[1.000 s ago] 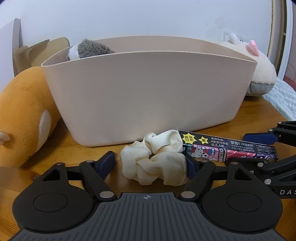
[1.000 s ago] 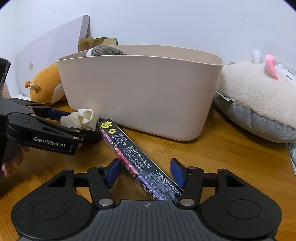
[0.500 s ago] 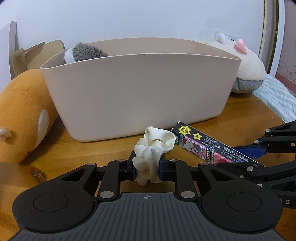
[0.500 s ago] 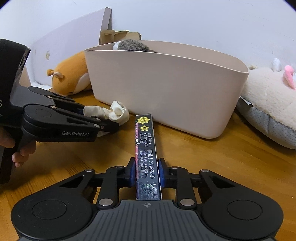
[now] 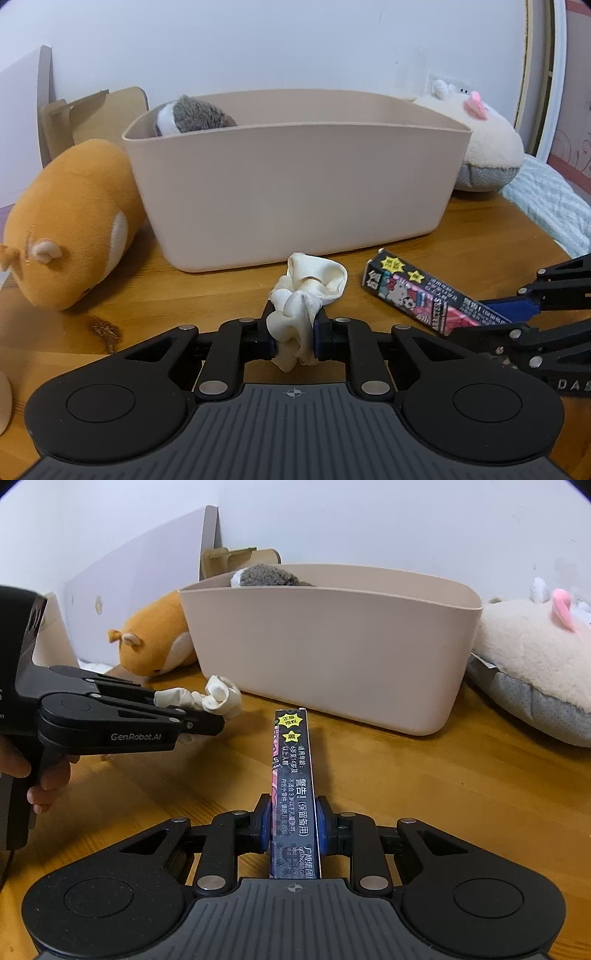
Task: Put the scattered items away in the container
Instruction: 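Lift the scrunchie with left tool while right tool carries the candy box over container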
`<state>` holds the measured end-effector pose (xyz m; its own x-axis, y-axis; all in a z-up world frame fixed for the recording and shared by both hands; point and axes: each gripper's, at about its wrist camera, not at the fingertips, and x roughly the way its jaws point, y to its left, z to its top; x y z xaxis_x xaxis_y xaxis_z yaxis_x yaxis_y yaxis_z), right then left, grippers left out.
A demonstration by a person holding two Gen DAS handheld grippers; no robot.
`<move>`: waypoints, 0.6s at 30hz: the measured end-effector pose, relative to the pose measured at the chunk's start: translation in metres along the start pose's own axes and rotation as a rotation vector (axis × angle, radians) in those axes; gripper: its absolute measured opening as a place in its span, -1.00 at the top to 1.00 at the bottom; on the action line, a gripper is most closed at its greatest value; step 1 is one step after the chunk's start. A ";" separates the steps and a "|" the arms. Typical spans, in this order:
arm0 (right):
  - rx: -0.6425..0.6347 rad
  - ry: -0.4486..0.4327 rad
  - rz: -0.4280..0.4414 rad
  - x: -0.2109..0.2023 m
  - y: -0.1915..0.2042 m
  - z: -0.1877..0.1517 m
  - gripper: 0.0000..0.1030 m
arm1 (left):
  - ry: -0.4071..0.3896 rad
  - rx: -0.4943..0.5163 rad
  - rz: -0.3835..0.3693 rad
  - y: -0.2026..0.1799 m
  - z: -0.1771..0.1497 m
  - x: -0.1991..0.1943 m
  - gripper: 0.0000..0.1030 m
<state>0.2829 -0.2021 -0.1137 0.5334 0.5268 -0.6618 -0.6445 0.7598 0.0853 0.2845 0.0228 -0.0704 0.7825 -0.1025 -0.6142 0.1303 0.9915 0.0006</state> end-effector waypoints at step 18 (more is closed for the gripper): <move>0.011 -0.170 -0.022 -0.077 -0.007 0.035 0.56 | -0.140 0.077 -0.005 -0.007 0.031 -0.061 0.66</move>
<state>0.2656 -0.2342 -0.0376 0.6326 0.5663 -0.5283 -0.6263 0.7753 0.0811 0.2547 0.0199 -0.0081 0.8584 -0.1232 -0.4979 0.1765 0.9824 0.0612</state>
